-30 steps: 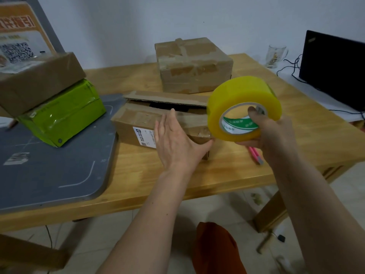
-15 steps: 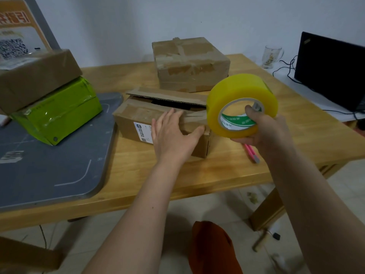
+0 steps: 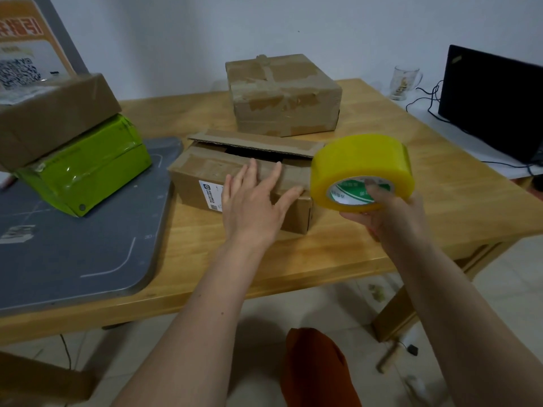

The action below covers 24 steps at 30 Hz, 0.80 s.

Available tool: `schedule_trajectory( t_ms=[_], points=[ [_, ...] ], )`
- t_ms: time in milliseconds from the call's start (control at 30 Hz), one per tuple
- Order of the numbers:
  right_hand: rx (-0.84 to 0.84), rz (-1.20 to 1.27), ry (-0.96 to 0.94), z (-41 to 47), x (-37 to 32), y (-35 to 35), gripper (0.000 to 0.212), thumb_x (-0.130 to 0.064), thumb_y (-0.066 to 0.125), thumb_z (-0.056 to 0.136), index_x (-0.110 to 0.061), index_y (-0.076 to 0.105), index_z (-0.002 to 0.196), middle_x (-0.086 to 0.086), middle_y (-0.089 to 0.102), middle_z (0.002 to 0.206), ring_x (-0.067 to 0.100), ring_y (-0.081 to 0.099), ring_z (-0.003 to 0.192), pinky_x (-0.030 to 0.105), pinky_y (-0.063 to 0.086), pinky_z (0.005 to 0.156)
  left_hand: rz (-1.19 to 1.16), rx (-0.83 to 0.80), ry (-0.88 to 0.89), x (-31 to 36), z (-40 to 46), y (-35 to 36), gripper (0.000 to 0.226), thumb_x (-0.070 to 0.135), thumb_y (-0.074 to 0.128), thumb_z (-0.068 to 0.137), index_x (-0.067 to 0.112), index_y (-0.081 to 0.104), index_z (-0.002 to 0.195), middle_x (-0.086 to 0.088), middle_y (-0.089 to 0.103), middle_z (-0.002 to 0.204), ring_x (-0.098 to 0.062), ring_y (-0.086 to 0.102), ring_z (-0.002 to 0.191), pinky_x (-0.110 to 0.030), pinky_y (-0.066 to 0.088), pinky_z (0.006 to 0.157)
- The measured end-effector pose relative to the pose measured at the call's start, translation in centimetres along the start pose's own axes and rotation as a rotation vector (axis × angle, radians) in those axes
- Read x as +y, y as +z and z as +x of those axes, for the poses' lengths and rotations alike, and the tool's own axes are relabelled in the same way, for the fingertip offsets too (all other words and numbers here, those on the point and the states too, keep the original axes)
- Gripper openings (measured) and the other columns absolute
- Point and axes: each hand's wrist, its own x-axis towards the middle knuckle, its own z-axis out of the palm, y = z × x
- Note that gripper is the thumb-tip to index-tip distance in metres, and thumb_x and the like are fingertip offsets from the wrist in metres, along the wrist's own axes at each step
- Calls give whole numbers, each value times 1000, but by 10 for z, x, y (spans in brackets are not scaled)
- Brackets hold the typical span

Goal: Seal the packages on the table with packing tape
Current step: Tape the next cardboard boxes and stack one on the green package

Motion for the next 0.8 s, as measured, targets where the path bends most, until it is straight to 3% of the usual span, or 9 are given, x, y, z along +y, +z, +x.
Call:
schedule_trajectory(
  t_ms=[100, 167, 300, 500, 633, 700, 800],
  points=[
    [0, 91, 5, -4, 18, -4, 21, -8, 65, 89, -26, 73, 96, 4, 75, 98, 30, 72, 93, 46, 60, 66, 56, -81, 64, -5, -1, -5, 77, 75, 7, 83, 44, 15, 153, -2, 5, 165, -16, -1, 151, -36, -8, 119],
    [4, 163, 28, -7, 28, -6, 19, -10, 70, 85, -21, 71, 100, 2, 76, 97, 29, 72, 93, 46, 59, 67, 65, -135, 103, -10, -1, -7, 70, 75, 12, 90, 44, 8, 153, -2, -3, 165, -15, -7, 150, -35, -13, 117],
    [27, 250, 73, -6, 35, -6, 26, -11, 75, 79, -16, 67, 104, 3, 76, 97, 33, 72, 92, 49, 58, 68, 90, -166, 92, -11, -2, -7, 86, 84, 24, 78, 46, 5, 153, 0, -6, 165, -14, -10, 150, -36, -14, 118],
    [73, 188, 118, -4, 23, -1, 17, -8, 68, 87, -20, 68, 100, 3, 75, 94, 32, 73, 89, 46, 59, 63, -11, -76, 65, -6, -3, -3, 86, 87, 21, 74, 48, 20, 150, -1, 6, 165, -13, -3, 150, -35, -13, 118],
    [142, 60, 116, -1, 3, 6, 9, -17, 69, 89, -24, 66, 92, 4, 69, 94, 30, 70, 87, 45, 59, 58, -54, -37, 36, -1, -4, -2, 83, 87, 32, 73, 47, 35, 146, 1, 14, 163, -13, 2, 149, -37, -12, 119],
    [143, 3, 108, 1, -9, 10, 9, -20, 69, 90, -23, 65, 98, 7, 67, 99, 32, 69, 89, 45, 60, 57, -103, -18, -11, 4, -4, -1, 79, 83, 32, 71, 46, 43, 141, 1, 19, 162, -12, 5, 149, -37, -12, 120],
    [128, -62, 101, 3, -23, 16, 31, -21, 68, 91, -14, 62, 120, 11, 64, 108, 34, 68, 90, 42, 59, 53, -154, 24, -84, 12, 0, 2, 66, 77, 42, 76, 43, 51, 131, 1, 27, 159, -13, 10, 148, -37, -12, 119]
  ],
)
